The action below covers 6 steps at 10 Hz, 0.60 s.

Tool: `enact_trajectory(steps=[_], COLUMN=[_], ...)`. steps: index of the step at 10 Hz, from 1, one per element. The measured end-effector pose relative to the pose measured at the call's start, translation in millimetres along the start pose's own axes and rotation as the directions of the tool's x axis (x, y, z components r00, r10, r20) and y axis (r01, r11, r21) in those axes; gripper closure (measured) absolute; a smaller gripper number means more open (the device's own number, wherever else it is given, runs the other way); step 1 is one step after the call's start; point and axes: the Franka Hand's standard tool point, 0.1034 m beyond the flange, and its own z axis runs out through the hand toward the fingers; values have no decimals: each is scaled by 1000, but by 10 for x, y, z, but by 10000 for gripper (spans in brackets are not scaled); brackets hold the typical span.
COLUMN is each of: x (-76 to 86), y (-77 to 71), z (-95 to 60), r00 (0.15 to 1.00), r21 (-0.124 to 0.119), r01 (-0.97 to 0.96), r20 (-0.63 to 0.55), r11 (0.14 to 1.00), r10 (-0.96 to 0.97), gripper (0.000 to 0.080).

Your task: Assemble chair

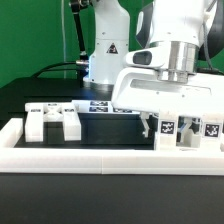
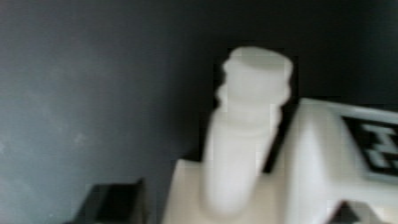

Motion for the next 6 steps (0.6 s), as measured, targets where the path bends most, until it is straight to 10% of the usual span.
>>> enact_trajectory(steps=[6], x=[72], y=[153], z=[-160], r00=[1000], r21=[2], r01=[-5], r20=[17], r11=[1000], r10=[5], gripper=[460])
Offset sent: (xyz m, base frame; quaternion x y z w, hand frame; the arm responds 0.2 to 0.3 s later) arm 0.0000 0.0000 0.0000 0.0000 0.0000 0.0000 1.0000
